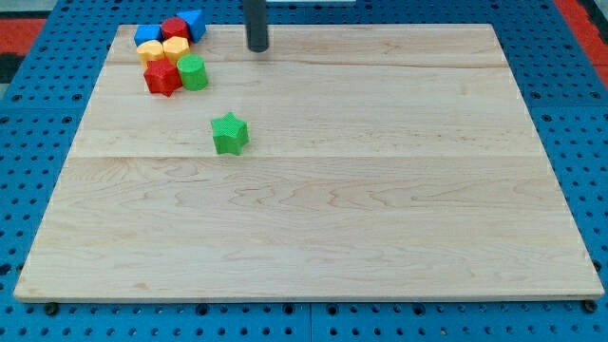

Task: Push the green circle slightly towards the down star

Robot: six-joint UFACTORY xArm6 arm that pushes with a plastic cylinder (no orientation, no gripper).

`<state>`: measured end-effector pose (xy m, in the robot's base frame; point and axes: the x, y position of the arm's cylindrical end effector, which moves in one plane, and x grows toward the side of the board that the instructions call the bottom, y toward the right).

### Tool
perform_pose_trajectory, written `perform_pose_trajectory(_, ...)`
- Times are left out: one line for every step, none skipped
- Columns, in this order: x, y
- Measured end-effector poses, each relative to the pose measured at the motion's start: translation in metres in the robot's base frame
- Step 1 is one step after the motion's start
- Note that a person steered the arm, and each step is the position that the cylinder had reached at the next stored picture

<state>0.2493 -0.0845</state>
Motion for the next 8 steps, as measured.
perform_pose_trajectory(0.031, -0.032)
perform_pose_trajectory(0.020, -0.016)
perform_pose_trajectory(0.005, -0.005)
perform_pose_trajectory(0.005, -0.058)
perform_pose_trajectory(0.005, -0.057)
perform_pose_trajectory(0.011, -0.057)
perform_pose_trajectory(0.040, -0.049)
perform_pose_trajectory(0.067, -0.029)
